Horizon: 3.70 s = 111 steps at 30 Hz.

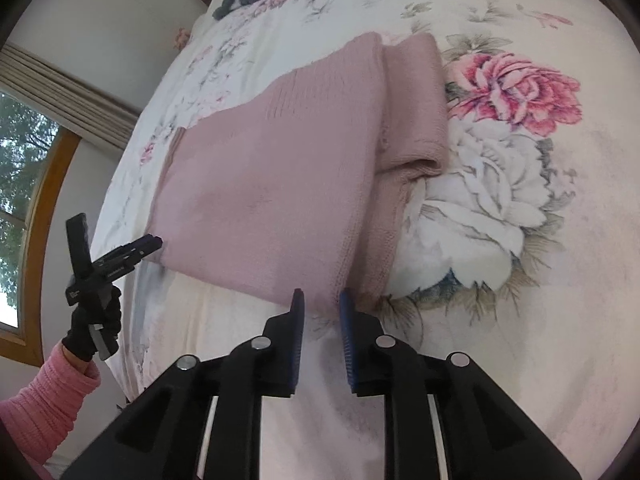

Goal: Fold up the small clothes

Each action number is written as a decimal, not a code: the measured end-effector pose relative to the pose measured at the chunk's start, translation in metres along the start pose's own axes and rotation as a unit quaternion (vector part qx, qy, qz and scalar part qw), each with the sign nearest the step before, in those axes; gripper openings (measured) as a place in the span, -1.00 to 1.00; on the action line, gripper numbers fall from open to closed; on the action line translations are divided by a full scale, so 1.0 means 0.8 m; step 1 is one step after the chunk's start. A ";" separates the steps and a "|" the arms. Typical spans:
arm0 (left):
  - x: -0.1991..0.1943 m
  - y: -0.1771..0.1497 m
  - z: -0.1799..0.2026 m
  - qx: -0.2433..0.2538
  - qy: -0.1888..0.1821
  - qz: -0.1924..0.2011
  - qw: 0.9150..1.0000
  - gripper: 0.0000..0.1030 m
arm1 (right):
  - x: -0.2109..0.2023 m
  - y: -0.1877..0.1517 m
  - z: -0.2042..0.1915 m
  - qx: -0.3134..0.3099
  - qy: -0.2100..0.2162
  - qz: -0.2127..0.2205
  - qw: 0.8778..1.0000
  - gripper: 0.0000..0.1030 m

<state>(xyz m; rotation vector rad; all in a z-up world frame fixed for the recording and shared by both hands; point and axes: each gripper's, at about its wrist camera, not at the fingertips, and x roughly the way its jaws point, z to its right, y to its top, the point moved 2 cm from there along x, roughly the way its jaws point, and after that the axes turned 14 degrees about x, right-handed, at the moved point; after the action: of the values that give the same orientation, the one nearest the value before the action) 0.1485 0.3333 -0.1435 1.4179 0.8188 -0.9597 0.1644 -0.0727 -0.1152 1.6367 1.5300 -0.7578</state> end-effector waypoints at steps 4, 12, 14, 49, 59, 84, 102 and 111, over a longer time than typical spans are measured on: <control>0.010 -0.002 0.000 0.000 0.004 -0.006 1.000 0.23 | 0.015 0.001 0.001 0.002 -0.013 -0.009 1.000 -0.63; 0.019 -0.008 -0.005 0.004 0.010 -0.012 1.000 0.23 | 0.026 -0.006 0.017 0.006 -0.043 -0.012 0.999 -0.94; 0.017 -0.005 -0.004 0.003 0.012 -0.013 1.000 0.23 | 0.021 -0.005 0.019 0.015 -0.029 -0.011 0.999 -0.93; 0.065 0.078 0.002 -0.014 -0.026 0.011 1.000 0.31 | 0.082 0.114 0.039 0.154 0.079 0.001 0.985 -0.52; 0.038 0.074 -0.008 -0.019 -0.034 0.018 0.999 0.31 | 0.055 0.111 -0.008 0.113 0.028 0.032 0.993 -0.63; -0.038 0.037 -0.095 -0.079 -0.047 0.066 0.994 0.31 | 0.117 0.082 -0.298 -0.116 -0.054 0.019 0.992 -0.65; -0.038 0.034 -0.111 -0.141 -0.116 0.082 0.980 0.31 | 0.171 0.051 -0.330 -0.122 -0.012 -0.075 0.990 0.01; -0.036 0.051 -0.058 -0.118 -0.161 0.087 0.976 0.31 | 0.072 0.085 -0.264 -0.043 0.024 -0.040 0.998 0.19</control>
<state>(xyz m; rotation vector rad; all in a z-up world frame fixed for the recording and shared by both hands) 0.1774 0.3779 -0.1013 1.0740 0.5365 -0.8960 0.2222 0.1363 -0.0406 1.5499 1.6476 -0.6895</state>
